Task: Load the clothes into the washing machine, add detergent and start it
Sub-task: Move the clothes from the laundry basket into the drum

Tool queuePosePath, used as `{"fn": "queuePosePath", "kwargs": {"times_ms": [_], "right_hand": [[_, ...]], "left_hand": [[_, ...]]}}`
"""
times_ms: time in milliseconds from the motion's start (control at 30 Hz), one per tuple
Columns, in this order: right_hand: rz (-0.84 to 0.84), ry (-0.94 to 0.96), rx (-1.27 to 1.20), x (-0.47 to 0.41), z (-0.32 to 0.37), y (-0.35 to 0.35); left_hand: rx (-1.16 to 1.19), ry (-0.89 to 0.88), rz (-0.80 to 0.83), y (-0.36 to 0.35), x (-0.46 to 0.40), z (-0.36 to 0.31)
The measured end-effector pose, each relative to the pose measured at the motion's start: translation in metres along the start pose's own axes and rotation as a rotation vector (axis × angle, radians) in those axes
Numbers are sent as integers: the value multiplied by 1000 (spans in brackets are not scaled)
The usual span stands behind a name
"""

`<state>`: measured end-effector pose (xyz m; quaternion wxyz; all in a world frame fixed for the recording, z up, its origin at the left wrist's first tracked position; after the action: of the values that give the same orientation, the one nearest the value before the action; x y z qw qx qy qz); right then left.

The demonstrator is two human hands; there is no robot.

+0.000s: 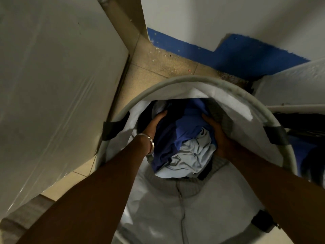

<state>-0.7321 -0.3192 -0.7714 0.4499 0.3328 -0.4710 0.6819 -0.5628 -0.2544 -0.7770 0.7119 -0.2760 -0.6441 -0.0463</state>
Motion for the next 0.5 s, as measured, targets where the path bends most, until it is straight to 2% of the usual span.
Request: {"fn": "queuePosePath", "kwargs": {"times_ms": [33,100,167,200,400,500], "right_hand": [[-27,0,6,4,1,-1],[15,19,39,20,10,-15],[-15,59,94,35,22,-25],[-32,81,119,42,27,-28],[-56,75,208,91,44,-47],[17,45,251,121,49,-69]], "left_hand": [[100,34,-28,2,5,1],[148,61,-12,-8,23,6],[77,21,64,-19,47,4],[27,-16,20,-19,61,2],[204,-8,78,-28,119,1],[79,-19,131,-30,145,5]]}}
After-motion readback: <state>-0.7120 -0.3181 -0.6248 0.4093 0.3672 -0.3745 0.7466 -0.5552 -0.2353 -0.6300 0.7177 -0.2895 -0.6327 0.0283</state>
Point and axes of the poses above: each hand's wrist, its own x-axis away from the middle knuckle, its own y-axis out of the back of the hand, z = x × y, the point moved 7 cm from there along -x, towards the middle knuckle, and after that the axes turned 14 degrees about x, right-handed, at the moved point
